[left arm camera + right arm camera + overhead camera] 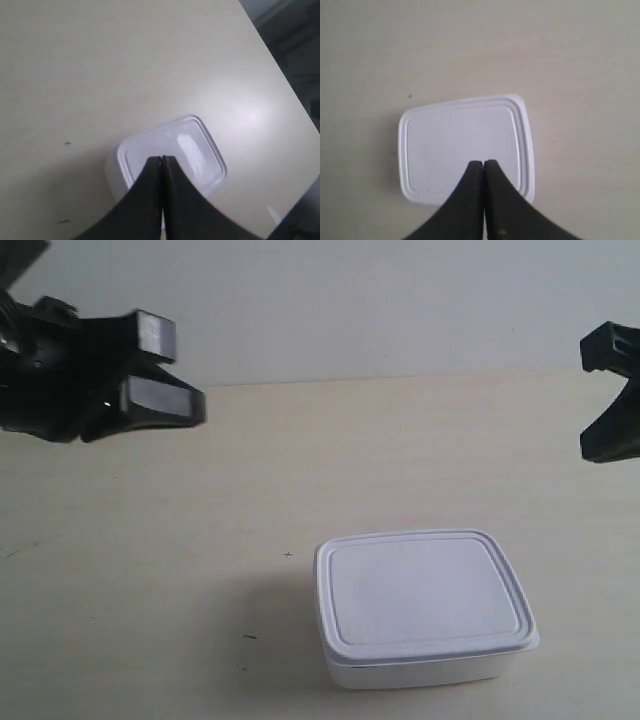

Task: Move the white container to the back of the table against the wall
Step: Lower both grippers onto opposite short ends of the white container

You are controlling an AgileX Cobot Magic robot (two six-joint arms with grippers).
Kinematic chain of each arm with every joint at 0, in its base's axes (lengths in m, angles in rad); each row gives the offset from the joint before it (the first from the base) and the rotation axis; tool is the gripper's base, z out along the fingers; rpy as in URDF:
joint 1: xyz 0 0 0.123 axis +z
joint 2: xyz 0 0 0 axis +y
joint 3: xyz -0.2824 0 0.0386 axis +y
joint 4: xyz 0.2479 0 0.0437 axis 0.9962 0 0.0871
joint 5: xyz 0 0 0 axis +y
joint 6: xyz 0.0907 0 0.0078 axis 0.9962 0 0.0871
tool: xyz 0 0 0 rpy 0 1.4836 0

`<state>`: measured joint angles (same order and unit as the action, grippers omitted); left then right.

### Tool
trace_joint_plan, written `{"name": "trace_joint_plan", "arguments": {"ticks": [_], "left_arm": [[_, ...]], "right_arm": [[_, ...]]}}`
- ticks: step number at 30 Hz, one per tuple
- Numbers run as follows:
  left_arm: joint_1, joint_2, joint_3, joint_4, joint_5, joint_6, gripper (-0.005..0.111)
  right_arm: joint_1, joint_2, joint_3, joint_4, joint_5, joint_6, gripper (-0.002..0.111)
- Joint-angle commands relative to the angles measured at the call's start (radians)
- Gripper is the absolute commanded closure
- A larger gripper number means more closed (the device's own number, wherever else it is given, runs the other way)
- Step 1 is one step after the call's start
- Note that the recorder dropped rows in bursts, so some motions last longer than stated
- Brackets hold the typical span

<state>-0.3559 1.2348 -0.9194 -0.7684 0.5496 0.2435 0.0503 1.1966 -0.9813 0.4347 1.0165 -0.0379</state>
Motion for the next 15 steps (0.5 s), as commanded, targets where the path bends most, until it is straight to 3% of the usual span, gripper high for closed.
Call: {"name": "trace_joint_plan", "arguments": {"ticks": [1,10,15], "left_arm": [[-0.133,0.057,0.003,-0.013,-0.039,-0.042,0.107],[-0.306,0.163,0.003,-0.013,-0.053,-0.093,0.107],[-0.346,0.185,0.003,-0.025,-0.053,-0.112,0.107]], "right_arm": [[-0.004,0.016,-0.013,0.024,0.062,-0.05,0.108],[0.127,0.025,0.131,0.043,0.032,-0.072,0.108],[0.19,0.029,0.207,0.057,-0.02,-0.068,0.108]]}}
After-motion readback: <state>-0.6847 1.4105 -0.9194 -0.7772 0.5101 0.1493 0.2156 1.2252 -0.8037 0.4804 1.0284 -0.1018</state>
